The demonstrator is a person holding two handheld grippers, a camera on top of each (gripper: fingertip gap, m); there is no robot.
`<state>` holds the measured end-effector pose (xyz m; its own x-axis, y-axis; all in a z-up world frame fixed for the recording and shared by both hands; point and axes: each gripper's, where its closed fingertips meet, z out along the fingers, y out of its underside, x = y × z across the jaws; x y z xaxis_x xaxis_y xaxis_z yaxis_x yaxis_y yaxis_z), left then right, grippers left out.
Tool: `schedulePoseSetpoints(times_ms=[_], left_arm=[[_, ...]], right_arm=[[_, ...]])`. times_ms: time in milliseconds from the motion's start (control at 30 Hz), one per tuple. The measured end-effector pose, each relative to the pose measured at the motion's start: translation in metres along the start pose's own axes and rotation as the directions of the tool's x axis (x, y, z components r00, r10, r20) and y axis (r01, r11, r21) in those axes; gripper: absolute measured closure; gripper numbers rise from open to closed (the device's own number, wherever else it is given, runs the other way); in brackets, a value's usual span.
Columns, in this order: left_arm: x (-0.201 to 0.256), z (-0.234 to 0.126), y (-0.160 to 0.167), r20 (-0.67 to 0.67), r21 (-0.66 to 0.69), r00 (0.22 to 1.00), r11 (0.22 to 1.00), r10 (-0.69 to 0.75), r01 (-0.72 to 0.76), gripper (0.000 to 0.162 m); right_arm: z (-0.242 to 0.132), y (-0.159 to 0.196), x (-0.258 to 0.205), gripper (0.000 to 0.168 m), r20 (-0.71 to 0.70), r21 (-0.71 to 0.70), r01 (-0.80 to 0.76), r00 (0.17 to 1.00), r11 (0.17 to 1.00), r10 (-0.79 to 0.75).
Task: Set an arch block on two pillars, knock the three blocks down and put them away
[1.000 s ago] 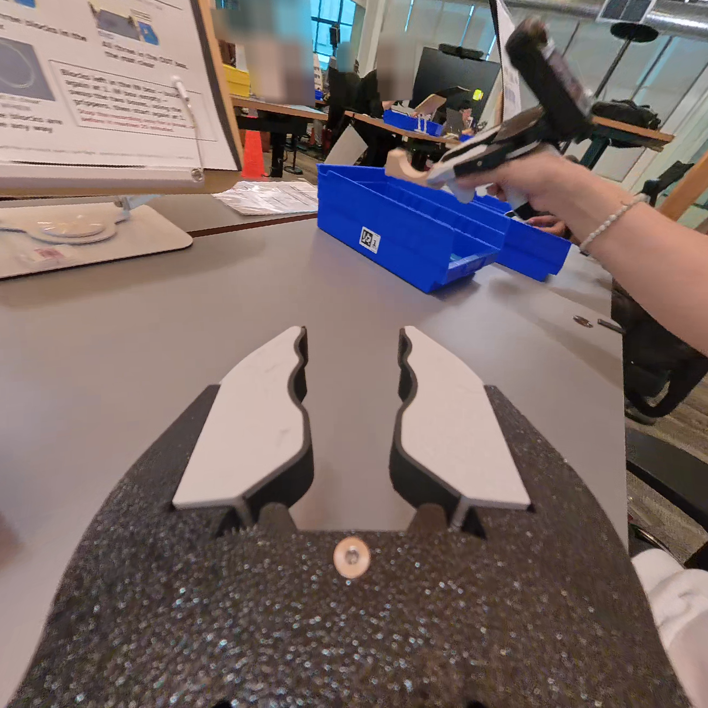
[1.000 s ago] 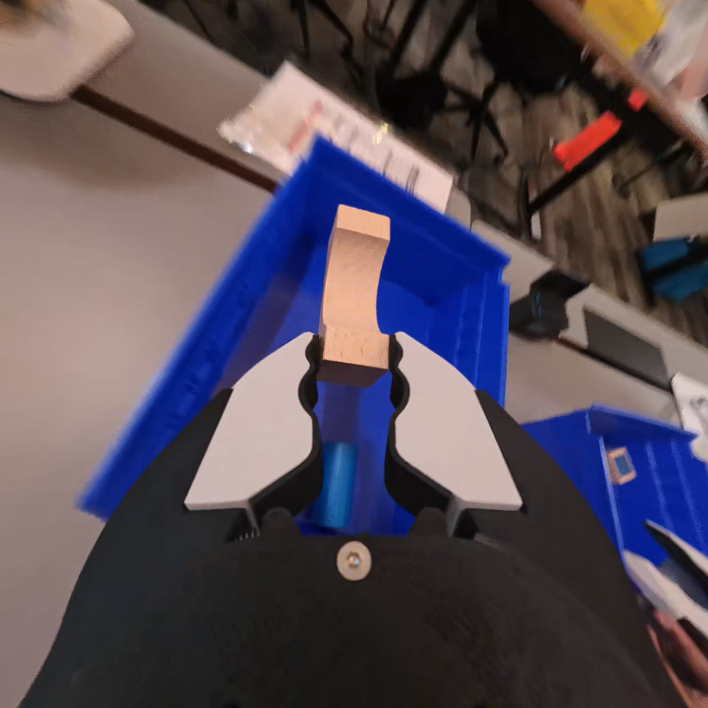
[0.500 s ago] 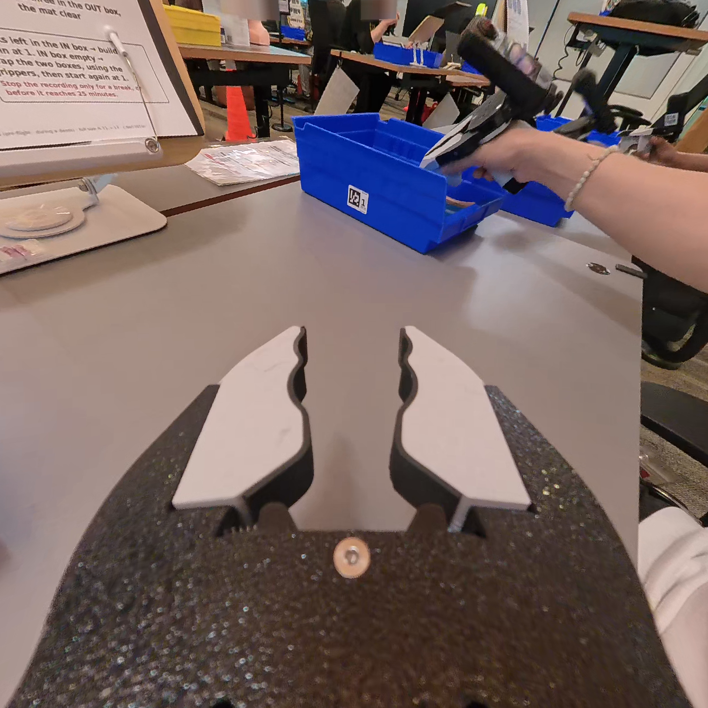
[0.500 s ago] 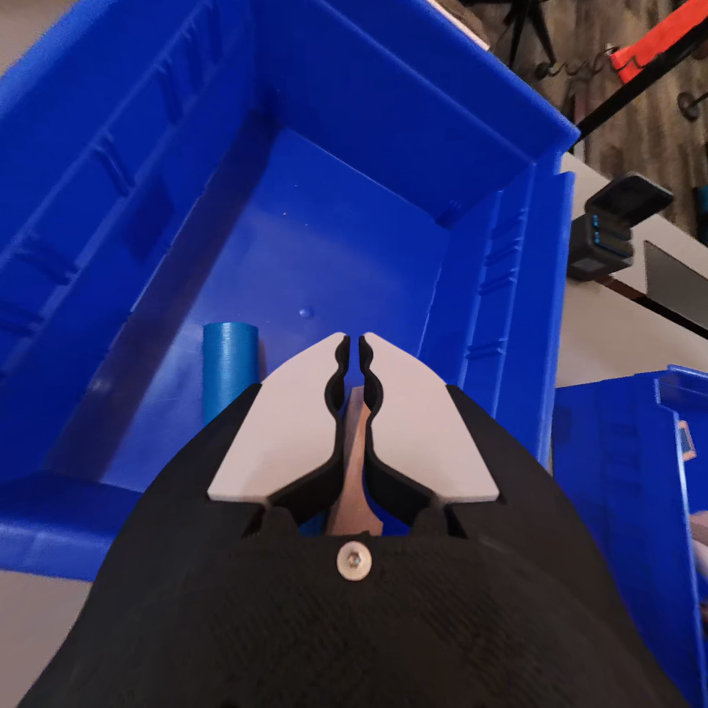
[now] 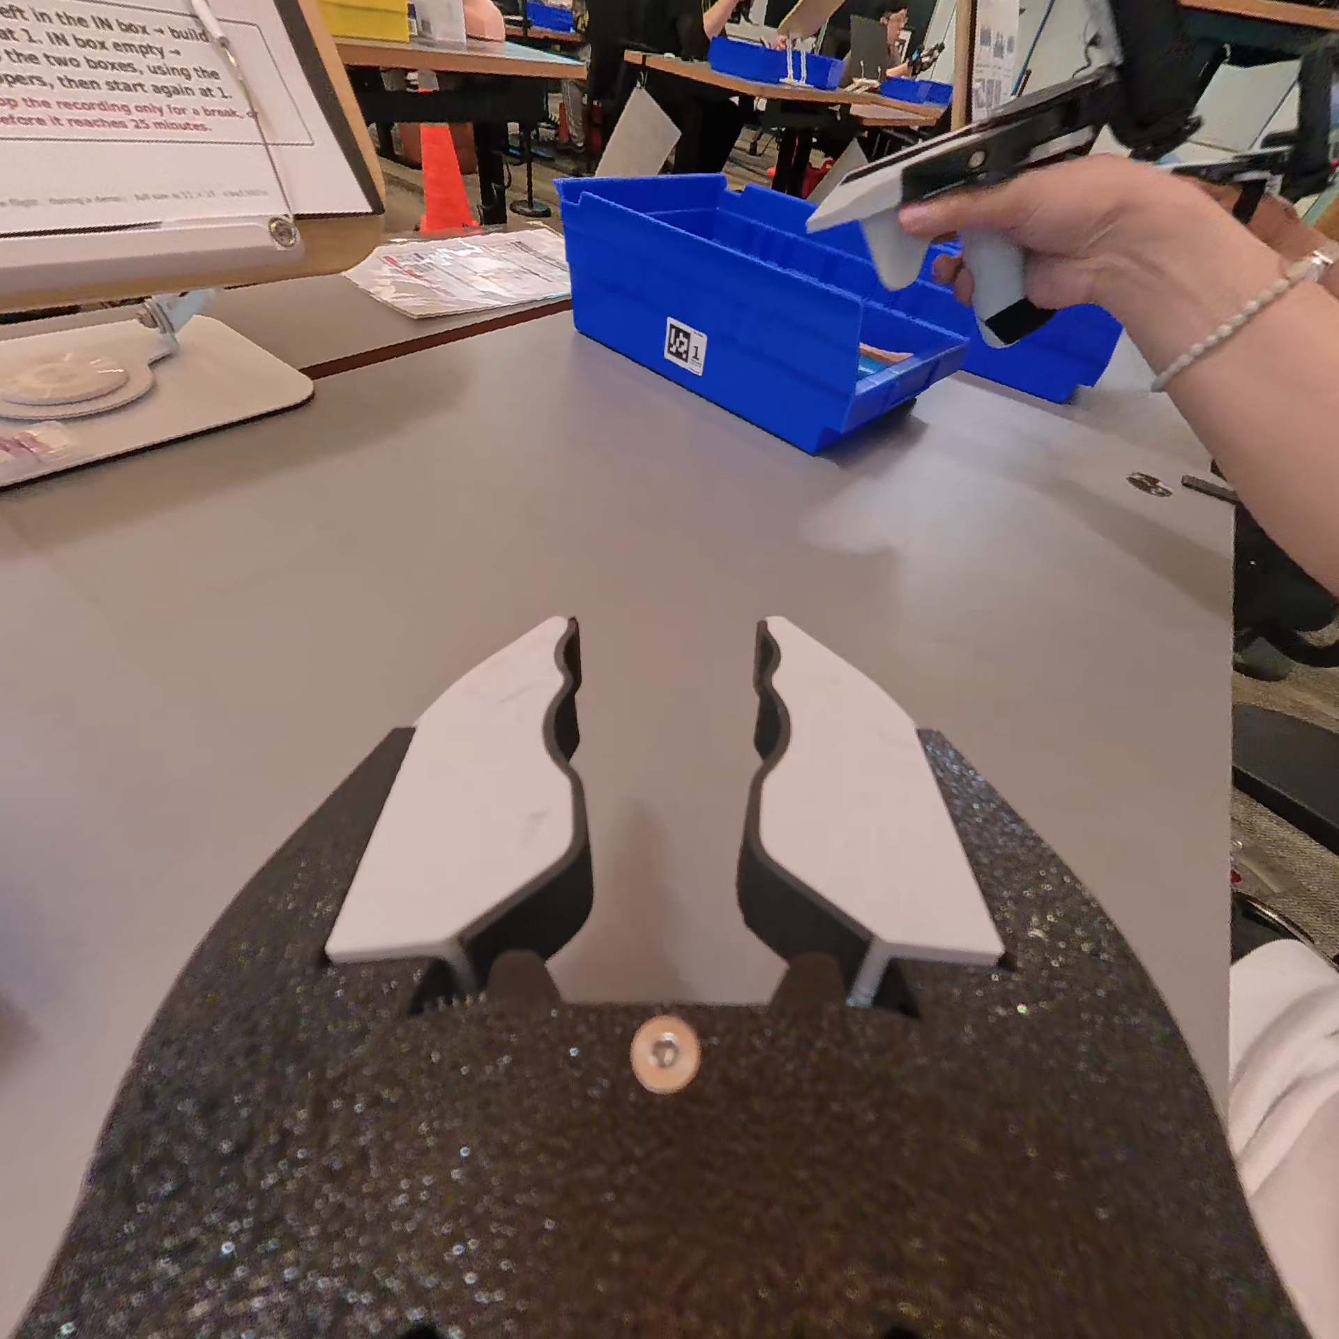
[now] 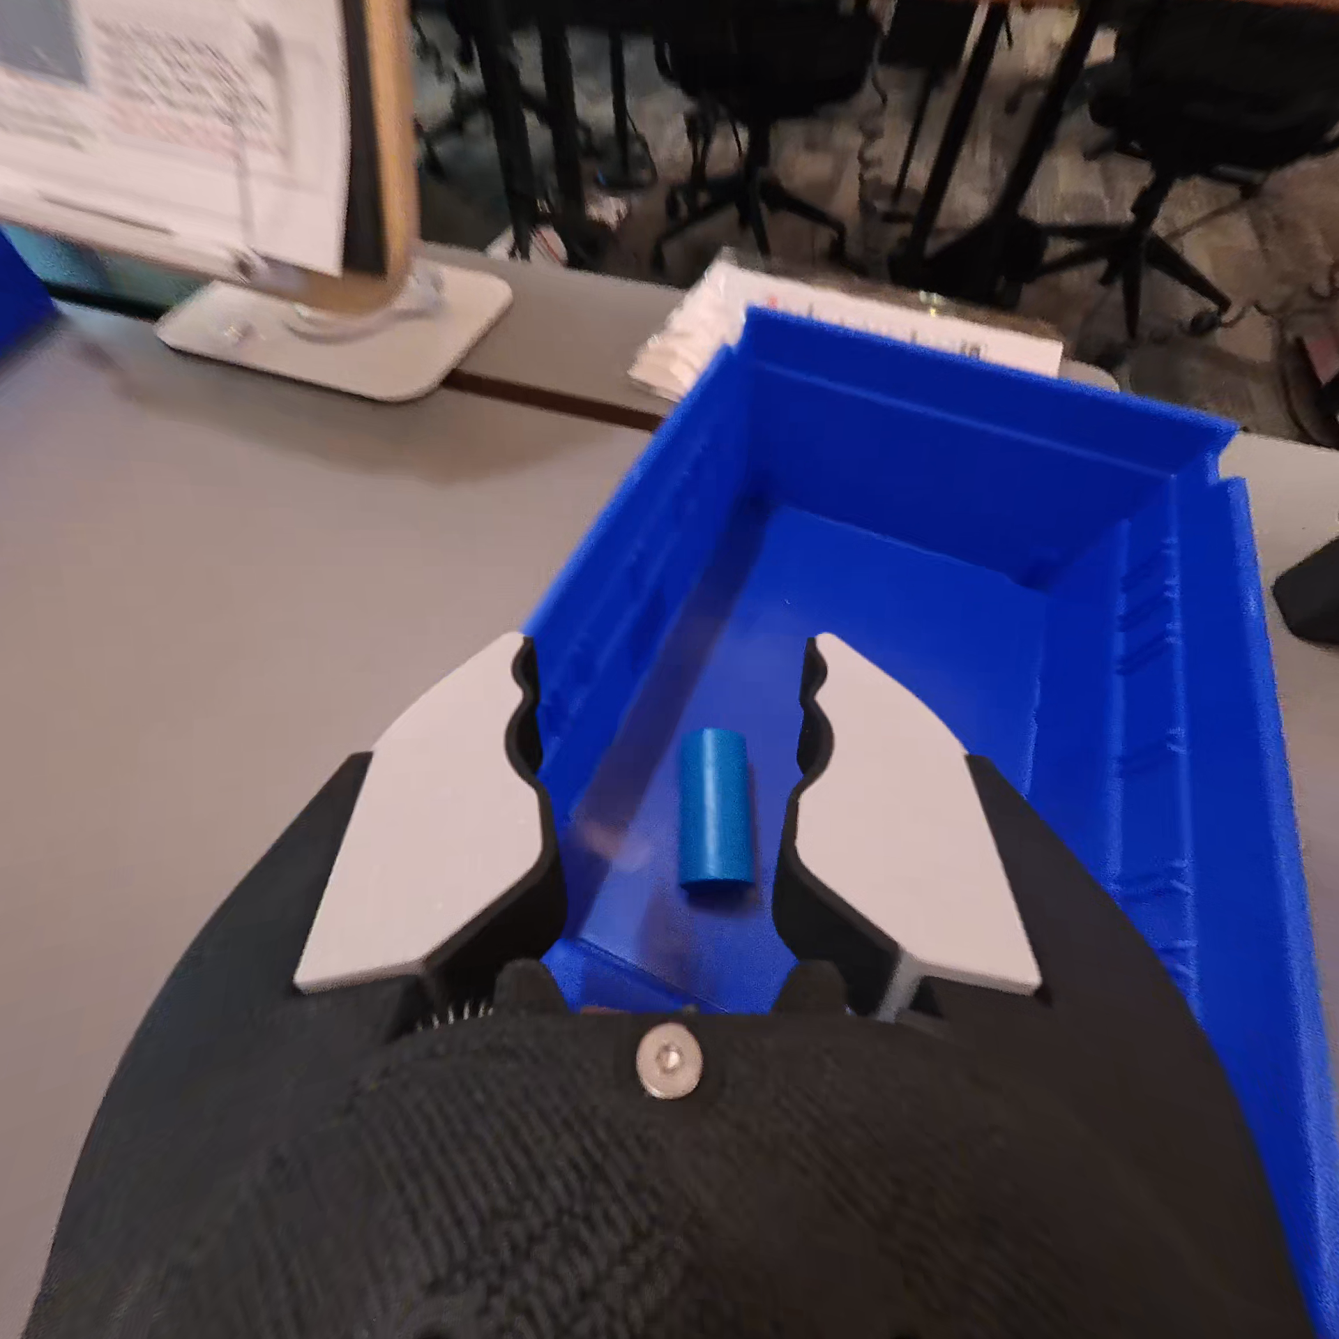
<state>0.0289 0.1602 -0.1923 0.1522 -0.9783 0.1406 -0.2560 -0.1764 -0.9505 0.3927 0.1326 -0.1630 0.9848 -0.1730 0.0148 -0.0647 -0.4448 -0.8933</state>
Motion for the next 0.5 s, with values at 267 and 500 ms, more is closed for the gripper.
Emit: schedulePoseSetpoints(times_ms=[267, 500], left_arm=[[-0.036, -0.023, -0.011, 0.105, -0.025, 0.994, 0.999, 0.026, -0.023, 0.112], [-0.146, -0.108, -0.037, 0.402, -0.232, 0.907, 0.972, 0.125, -0.031, 0.105]], right_arm=[[-0.019, -0.021, -0.143, 0.084, 0.300, 0.163, 0.127, 0.938, 0.978, -0.172], [0.000, 0.015, -0.223, 0.085, 0.383, 0.122, 0.332, 0.854, 0.935, -0.353]])
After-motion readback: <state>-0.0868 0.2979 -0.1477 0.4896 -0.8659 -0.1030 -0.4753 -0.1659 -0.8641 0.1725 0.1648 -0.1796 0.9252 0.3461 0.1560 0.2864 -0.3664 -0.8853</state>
